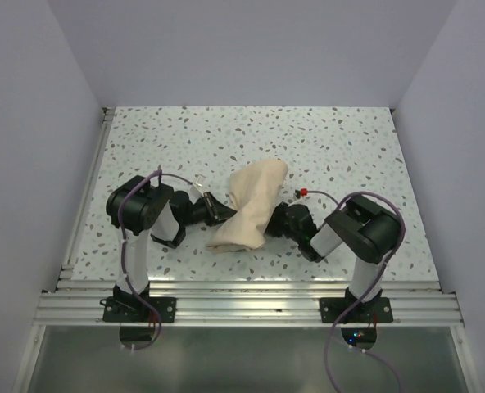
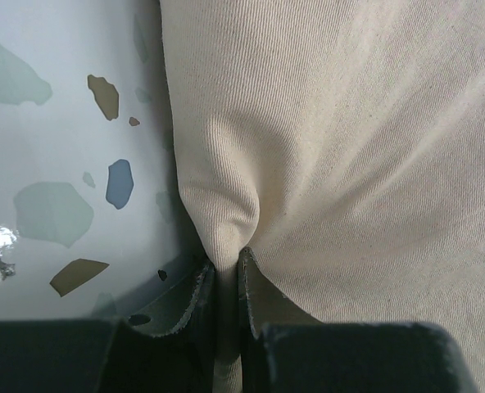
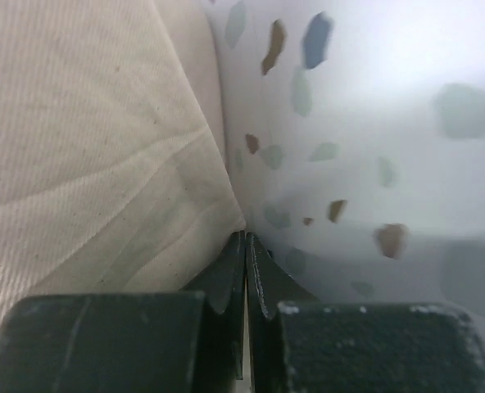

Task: Prepare the surgical pack

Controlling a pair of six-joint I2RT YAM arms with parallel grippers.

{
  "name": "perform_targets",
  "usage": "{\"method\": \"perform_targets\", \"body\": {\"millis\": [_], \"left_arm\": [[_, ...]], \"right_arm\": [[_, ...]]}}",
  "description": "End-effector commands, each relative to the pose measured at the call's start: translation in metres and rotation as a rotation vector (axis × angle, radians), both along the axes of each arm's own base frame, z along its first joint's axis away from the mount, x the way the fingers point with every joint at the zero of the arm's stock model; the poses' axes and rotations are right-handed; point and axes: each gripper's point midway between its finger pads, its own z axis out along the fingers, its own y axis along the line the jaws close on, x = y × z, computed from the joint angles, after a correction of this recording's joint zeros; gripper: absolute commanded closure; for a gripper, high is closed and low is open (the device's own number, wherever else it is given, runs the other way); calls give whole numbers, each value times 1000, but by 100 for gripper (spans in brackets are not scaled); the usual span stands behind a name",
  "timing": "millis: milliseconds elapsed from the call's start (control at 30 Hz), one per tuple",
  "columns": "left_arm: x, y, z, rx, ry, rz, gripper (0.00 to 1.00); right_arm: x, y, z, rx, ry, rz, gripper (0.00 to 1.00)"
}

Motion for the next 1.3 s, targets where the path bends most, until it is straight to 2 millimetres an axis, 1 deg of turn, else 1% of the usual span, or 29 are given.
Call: {"method": "perform_targets", "body": {"millis": [0, 33, 67, 100, 133, 167, 233, 267, 333, 367, 400, 433, 467, 500, 567, 633, 700, 733, 800, 833, 967, 1000, 1067, 1100, 1167, 1200, 1233, 1267], "left_arm": [[-31, 18, -58, 158, 170, -2, 100], [-31, 18, -58, 161, 168, -2, 100], [-30, 18, -58, 168, 161, 1, 100], [-30, 19, -58, 173, 164, 2, 100], [-29, 19, -58, 174, 160, 2, 100], [-29, 19, -58, 179, 160, 5, 100], [-28, 19, -58, 181, 157, 5, 100], [-28, 20, -58, 183, 159, 8, 100], [-29, 20, -59, 185, 158, 7, 100], [-29, 20, -59, 185, 160, 7, 100], [-29, 20, -59, 185, 160, 7, 100], [-29, 20, -58, 184, 157, 9, 100], [-28, 21, -59, 188, 158, 14, 100], [-28, 20, -57, 187, 152, 12, 100], [-28, 21, -58, 198, 152, 13, 100], [-27, 22, -56, 204, 145, 16, 100], [-25, 22, -55, 208, 143, 21, 100], [-25, 22, -54, 209, 138, 21, 100], [-23, 23, -52, 216, 130, 27, 100], [-23, 22, -51, 221, 123, 24, 100], [-22, 22, -48, 259, 105, 34, 100], [-19, 20, -43, 261, 89, 37, 100], [-20, 18, -42, 287, 79, 43, 100], [-16, 16, -35, 287, 57, 47, 100], [-16, 13, -35, 322, 49, 56, 100], [-13, 11, -26, 322, 26, 61, 100], [-15, 7, -25, 331, 13, 55, 100], [-13, 7, -25, 353, 12, 69, 100]], "right_arm": [[-2, -24, -6, -17, 16, -51, 100], [-3, -30, -9, -28, 28, -59, 100], [-3, -39, -7, -42, 28, -68, 100], [-8, -46, -14, -77, 59, -72, 100], [-10, -52, -16, -97, 68, -78, 100], [-14, -63, -17, -137, 79, -89, 100], [-18, -73, -17, -195, 84, -95, 100], [-21, -84, -16, -240, 99, -120, 100], [-21, -92, -12, -293, 92, -127, 100], [-25, -101, -15, -337, 112, -141, 100], [-22, -102, -4, -331, 84, -149, 100], [-21, -107, -1, -341, 71, -155, 100], [-24, -111, -2, -363, 82, -155, 100], [-20, -115, 11, -362, 49, -175, 100], [-21, -122, 16, -406, 42, -177, 100], [-15, -126, 33, -423, -5, -192, 100], [-15, -133, 37, -462, -8, -198, 100], [-10, -133, 50, -466, -42, -202, 100], [-11, -137, 54, -495, -45, -201, 100], [-7, -140, 62, -510, -66, -212, 100], [-4, -149, 72, -552, -80, -227, 100], [-3, -150, 74, -552, -86, -231, 100], [-6, -156, 73, -569, -73, -236, 100], [-5, -157, 75, -570, -77, -242, 100], [-6, -162, 76, -576, -79, -251, 100], [-6, -164, 78, -580, -81, -255, 100], [-6, -166, 78, -587, -80, -259, 100], [-8, -169, 79, -594, -77, -263, 100]]}}
